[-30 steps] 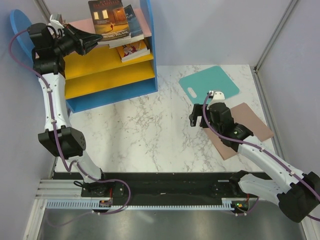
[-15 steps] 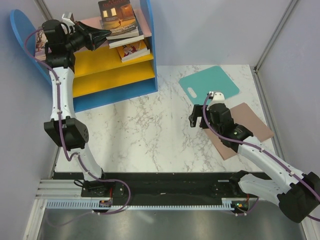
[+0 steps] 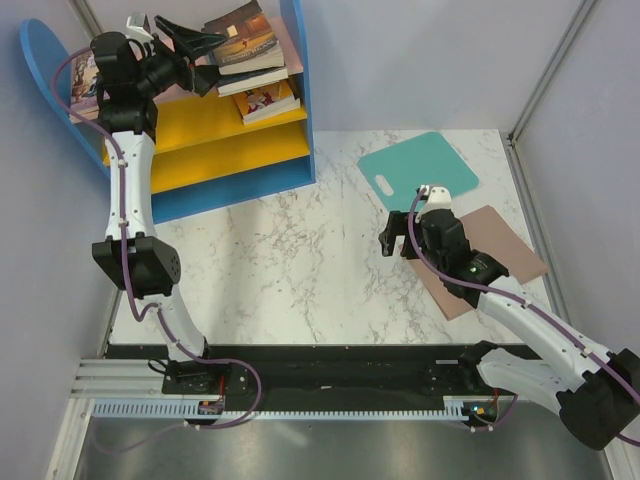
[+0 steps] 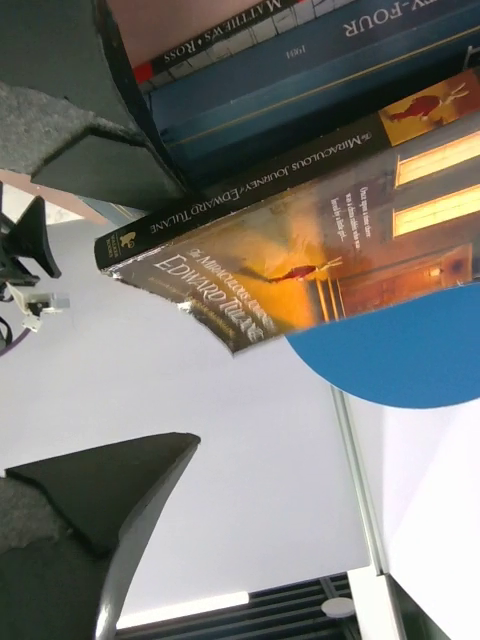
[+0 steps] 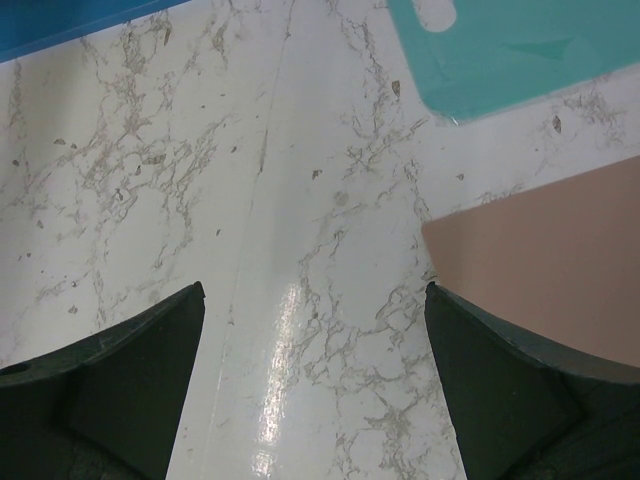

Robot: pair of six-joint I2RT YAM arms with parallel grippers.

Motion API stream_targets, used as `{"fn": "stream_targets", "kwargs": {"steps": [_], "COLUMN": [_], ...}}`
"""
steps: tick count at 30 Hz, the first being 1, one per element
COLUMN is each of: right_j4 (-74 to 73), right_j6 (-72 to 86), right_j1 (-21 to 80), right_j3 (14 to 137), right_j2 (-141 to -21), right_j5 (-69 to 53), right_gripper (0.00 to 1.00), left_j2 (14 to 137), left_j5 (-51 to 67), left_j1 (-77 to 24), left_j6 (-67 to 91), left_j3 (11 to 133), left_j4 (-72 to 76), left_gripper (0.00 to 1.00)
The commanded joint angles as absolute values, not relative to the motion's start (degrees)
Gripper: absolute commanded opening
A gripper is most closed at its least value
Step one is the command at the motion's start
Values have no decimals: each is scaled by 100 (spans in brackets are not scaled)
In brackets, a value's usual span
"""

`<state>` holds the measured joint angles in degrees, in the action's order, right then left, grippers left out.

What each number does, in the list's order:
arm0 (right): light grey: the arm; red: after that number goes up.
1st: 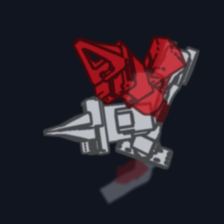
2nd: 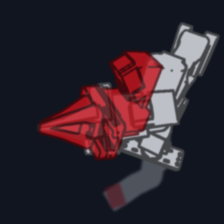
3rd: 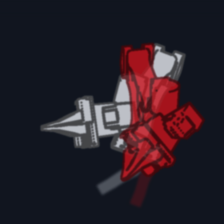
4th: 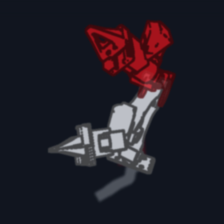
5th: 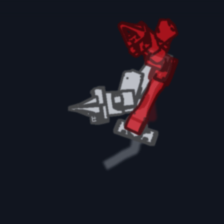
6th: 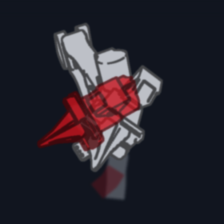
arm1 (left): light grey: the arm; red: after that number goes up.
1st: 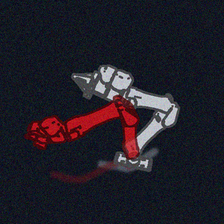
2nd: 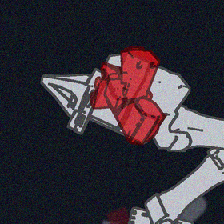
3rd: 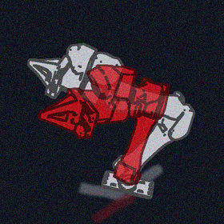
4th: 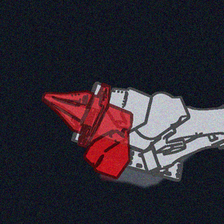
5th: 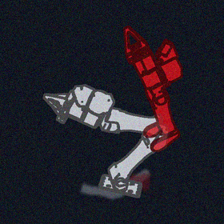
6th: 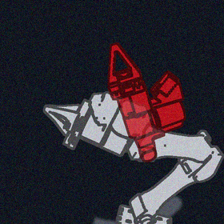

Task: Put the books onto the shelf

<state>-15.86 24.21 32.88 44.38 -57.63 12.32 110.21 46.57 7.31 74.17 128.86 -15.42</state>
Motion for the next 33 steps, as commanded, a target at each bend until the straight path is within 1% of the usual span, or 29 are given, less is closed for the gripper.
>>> {"fn": "stream_targets", "kwargs": {"steps": [1,13,19,24,27,33], "right_j4": [-1441,-1450,-1450,-1450,-1459,-1459], "right_j6": [2452,2426,2435,2435,2443,2479], "right_j1": [3305,3296,3296,3296,3296,3296], "right_j3": [4403,4386,4359,4368,4359,4324], "right_j2": [-5616,-5537,-5528,-5537,-5528,-5537], "right_j5": [1266,1257,1231,1222,1204,1169], "right_gripper": [98,98,98,98,98,98], "left_j2": [10960,10714,10573,10722,10775,10872], "left_j5": [4579,4552,4483,4403,4455,4702], "left_j1": [712,773,791,817,817,826], "left_j6": [7559,7550,6972,6478,6214,6100], "left_j3": [13061,12938,12972,13490,13579,13387], "left_j4": [-1266,-1423,-1731,-2424,-2636,-2891], "left_gripper": [100,100,100,100,100,100]}}
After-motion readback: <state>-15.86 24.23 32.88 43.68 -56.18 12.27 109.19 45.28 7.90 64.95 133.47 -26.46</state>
